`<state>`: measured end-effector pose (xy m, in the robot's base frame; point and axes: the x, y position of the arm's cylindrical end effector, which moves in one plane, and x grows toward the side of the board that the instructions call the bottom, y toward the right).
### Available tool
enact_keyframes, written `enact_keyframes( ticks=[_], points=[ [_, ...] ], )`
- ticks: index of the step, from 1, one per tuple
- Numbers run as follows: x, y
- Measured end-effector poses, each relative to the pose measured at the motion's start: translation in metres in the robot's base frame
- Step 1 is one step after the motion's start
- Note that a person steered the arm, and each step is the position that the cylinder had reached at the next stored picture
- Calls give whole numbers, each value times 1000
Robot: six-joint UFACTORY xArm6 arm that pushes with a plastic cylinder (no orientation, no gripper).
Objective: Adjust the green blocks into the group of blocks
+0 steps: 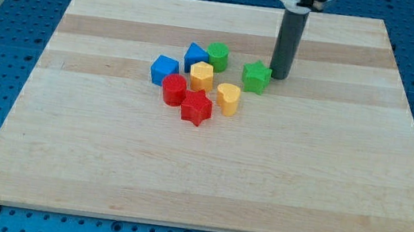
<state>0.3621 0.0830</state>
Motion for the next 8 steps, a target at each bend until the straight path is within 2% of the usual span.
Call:
enact_keyframes(
  ticks=[2, 3, 4, 5, 8],
  points=[
    [0, -37],
    [0, -36],
    [1, -8],
    [19, 17],
    [30, -28]
  ],
)
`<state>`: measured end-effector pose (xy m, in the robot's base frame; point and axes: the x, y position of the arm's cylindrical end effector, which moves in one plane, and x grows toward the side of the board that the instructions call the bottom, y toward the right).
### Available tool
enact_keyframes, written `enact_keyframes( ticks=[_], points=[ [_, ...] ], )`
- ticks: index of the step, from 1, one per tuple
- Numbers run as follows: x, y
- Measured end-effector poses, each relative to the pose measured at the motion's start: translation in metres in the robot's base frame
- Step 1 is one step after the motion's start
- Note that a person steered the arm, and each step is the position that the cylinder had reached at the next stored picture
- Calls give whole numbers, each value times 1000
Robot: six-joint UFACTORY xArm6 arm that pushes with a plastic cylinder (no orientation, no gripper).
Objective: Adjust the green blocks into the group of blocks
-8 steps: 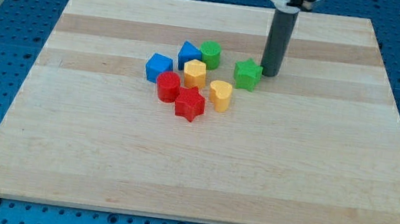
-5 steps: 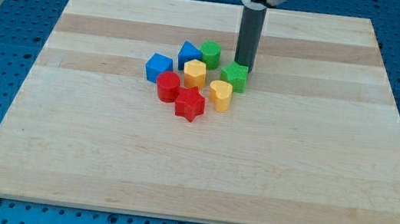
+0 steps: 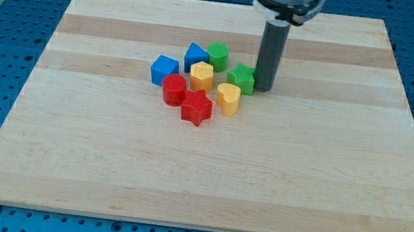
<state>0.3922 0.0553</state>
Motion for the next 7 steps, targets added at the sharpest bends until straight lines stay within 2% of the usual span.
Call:
enact_keyframes(
  ticks=[2, 3, 5, 7],
  points=[
    [0, -19],
    [-8, -5],
    [-69, 9],
    [-79, -28]
  ],
)
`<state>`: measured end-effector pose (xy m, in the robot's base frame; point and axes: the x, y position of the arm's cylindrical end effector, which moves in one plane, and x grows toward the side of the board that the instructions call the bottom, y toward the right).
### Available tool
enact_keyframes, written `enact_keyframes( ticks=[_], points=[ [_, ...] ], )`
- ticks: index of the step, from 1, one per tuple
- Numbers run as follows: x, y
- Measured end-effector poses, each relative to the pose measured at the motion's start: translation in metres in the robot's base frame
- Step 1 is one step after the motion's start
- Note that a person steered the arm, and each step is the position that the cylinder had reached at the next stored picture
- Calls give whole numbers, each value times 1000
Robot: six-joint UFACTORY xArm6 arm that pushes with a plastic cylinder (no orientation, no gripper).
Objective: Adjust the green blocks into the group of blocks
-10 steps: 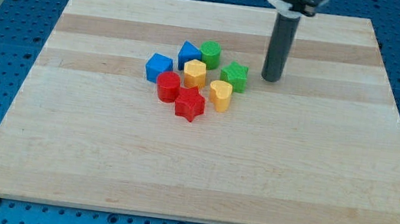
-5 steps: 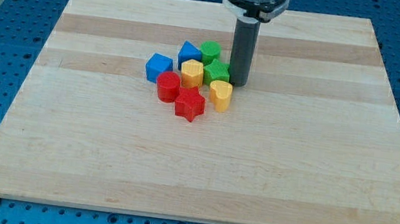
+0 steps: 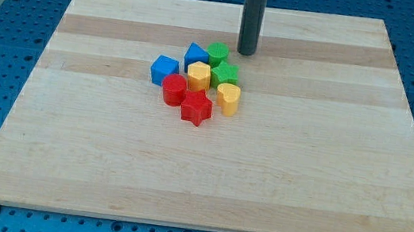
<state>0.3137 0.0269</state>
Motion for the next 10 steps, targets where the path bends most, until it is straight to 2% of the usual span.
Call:
enact_keyframes(
  ticks=[10],
  points=[
    [8, -44]
  ],
)
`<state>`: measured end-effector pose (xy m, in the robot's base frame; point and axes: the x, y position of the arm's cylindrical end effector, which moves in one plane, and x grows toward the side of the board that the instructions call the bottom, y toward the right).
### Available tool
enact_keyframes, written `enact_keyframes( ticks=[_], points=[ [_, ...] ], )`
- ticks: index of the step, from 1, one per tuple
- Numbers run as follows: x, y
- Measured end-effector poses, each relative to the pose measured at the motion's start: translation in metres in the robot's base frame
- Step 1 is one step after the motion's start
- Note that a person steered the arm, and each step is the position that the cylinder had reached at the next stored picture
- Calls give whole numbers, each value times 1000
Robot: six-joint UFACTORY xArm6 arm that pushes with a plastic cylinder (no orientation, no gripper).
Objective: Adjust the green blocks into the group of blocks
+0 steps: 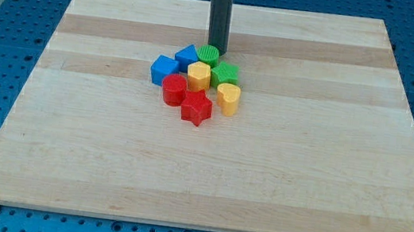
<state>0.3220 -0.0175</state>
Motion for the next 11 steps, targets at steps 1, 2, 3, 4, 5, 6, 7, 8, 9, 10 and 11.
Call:
enact_keyframes(
  ticks=[1, 2, 3, 4, 5, 6, 7, 8, 9, 10, 11],
  points=[
    [1, -1],
    [1, -1],
    [1, -2],
    [2, -2],
    [2, -3],
    [2, -4],
    [2, -5],
    [2, -5],
    [3, -6],
    [4, -6],
    [2, -9]
  ],
)
